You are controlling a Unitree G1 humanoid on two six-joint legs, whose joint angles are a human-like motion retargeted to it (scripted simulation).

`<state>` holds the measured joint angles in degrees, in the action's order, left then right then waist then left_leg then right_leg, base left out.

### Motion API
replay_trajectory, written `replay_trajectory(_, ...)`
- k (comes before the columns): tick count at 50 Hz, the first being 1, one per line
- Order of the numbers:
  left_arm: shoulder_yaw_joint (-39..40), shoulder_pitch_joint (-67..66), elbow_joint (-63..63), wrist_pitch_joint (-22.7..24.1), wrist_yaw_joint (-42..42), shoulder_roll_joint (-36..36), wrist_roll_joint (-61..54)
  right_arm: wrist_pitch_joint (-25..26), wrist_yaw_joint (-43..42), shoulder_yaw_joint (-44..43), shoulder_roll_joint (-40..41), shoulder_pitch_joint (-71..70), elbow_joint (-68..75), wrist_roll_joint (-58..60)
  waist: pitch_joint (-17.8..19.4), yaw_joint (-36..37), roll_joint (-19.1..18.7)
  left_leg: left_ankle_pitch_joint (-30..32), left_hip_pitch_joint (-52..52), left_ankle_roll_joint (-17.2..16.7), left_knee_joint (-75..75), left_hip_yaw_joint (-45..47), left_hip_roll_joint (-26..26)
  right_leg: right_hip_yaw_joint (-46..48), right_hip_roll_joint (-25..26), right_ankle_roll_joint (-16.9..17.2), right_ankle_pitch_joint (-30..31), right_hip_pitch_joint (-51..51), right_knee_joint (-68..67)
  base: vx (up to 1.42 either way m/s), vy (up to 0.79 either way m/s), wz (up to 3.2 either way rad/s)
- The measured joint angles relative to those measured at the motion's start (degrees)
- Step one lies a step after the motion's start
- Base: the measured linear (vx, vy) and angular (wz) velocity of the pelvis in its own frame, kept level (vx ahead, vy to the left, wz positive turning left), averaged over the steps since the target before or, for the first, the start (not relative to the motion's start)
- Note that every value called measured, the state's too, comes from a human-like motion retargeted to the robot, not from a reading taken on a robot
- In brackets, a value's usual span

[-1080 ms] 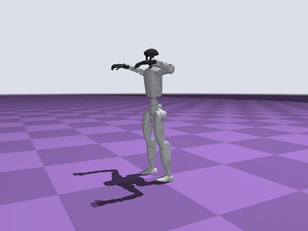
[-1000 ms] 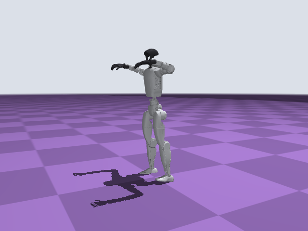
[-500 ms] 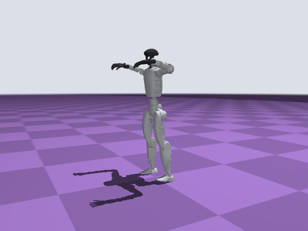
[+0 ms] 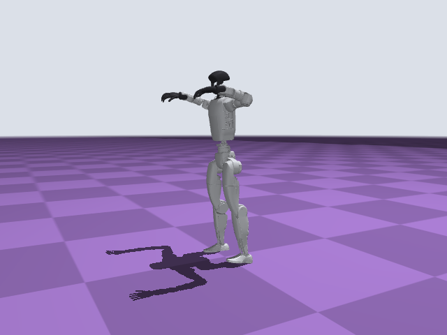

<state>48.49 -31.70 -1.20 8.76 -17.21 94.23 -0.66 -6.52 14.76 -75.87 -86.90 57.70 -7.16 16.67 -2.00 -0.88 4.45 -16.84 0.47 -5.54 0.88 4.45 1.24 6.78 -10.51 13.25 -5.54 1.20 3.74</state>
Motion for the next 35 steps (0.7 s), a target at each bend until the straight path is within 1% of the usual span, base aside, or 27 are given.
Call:
replay_trajectory(12,-0.8,0.9,-0.5,0.0,0.7,-0.8,-0.5,0.1,-0.5,2.0,0.0,-2.1,0.0,-0.7,0.6,0.0,-0.1,-0.1,0.2,0.0,-0.1,0.1,0.2,-0.2,0.2,-0.5,-0.4,-0.2,-0.6,0.00,0.00,0.00)
replay_trajectory(17,-2.7,2.4,-1.5,0.0,1.6,-1.5,-1.9,0.1,-1.3,5.5,0.0,-5.1,-0.3,-2.1,1.2,-0.5,-0.3,0.0,0.4,0.0,0.0,-0.2,0.5,-0.4,0.5,-1.1,-0.6,-0.5,-1.6,0.00,0.00,0.00)
replay_trajectory(20,-5.4,4.5,-2.4,0.2,3.0,-2.6,-4.1,0.1,-2.5,9.7,0.1,-8.8,-0.6,-3.6,1.5,-0.8,-0.4,0.0,0.5,0.0,0.0,-0.2,0.7,-0.5,0.7,-1.3,-0.8,-0.6,-1.9,0.00,0.00,0.00)
replay_trajectory(23,-10.6,8.7,-3.8,0.4,5.3,-4.7,-7.5,0.2,-5.1,16.8,0.9,-15.1,-1.0,-5.3,1.9,-0.9,-0.5,0.0,0.7,0.1,0.0,-0.1,0.9,-0.6,0.9,-1.6,-1.0,-0.6,-2.2,0.00,0.00,0.00)
replay_trajectory(28,-24.1,19.4,-6.1,0.8,10.1,-11.6,-12.6,0.5,-11.4,33.7,5.2,-30.0,-2.1,-6.2,2.6,-0.6,-0.4,-0.2,1.1,0.3,-0.3,0.3,1.2,-1.3,1.2,-2.2,-1.7,-0.6,-2.6,0.01,-0.01,-0.02)
replay_trajectory(32,-34.1,25.4,-6.5,0.8,13.1,-20.5,-14.3,0.8,-15.9,47.8,11.7,-41.3,-1.6,-4.6,3.2,0.2,-0.1,-0.5,1.5,0.6,-0.9,0.9,1.5,-2.2,1.6,-2.9,-2.4,-0.5,-2.9,0.03,-0.06,-0.17)
replay_trajectory(35,-39.2,26.1,-5.5,0.2,14.6,-28.9,-15.2,1.1,-18.4,57.2,17.7,-47.9,0.5,-3.6,3.6,1.0,0.1,-0.7,1.6,1.0,-1.6,1.5,1.8,-3.1,1.8,-3.3,-3.0,-0.5,-3.2,0.05,-0.08,-0.24)
